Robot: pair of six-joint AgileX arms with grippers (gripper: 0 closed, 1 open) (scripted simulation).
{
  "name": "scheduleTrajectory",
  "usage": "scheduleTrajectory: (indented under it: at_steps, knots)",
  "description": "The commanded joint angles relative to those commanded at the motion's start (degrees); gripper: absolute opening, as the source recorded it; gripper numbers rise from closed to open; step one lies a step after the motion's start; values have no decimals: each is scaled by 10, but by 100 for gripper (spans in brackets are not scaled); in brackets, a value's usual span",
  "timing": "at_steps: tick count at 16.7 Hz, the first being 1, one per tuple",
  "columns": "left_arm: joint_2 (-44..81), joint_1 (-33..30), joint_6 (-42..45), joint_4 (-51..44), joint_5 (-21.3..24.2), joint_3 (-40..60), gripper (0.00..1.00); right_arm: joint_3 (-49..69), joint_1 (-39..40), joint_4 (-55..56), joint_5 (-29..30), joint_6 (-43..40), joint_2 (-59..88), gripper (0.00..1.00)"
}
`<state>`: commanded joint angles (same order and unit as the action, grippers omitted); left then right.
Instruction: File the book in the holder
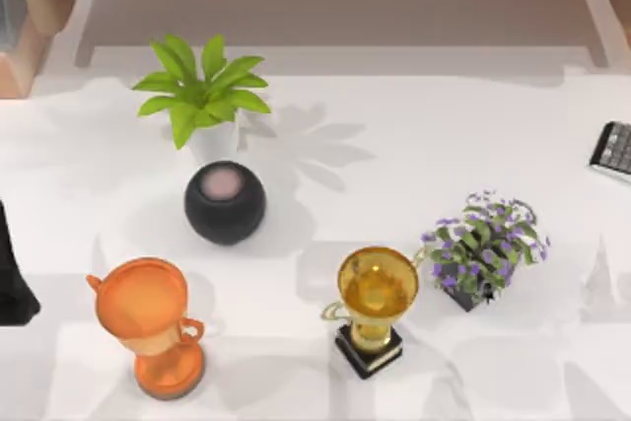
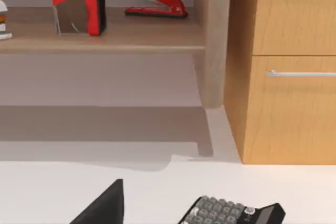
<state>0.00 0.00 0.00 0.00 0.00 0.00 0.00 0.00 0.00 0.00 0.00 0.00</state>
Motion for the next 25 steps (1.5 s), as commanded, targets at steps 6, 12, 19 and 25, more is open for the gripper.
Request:
scheduleTrajectory:
  at_steps: [6, 12, 19, 25]
  knots:
    - [57, -21, -1, -2, -15, 59, 100, 0, 0, 0, 0, 0, 0, 100]
    - [301, -93, 0, -16, -80, 316, 100, 0, 0, 0, 0, 0, 0, 100]
    - [699, -201, 3, -41, -186, 741, 100, 0, 0, 0, 0, 0, 0, 100]
    - [1003, -283, 6, -60, -264, 1068, 100, 0, 0, 0, 0, 0, 0, 100]
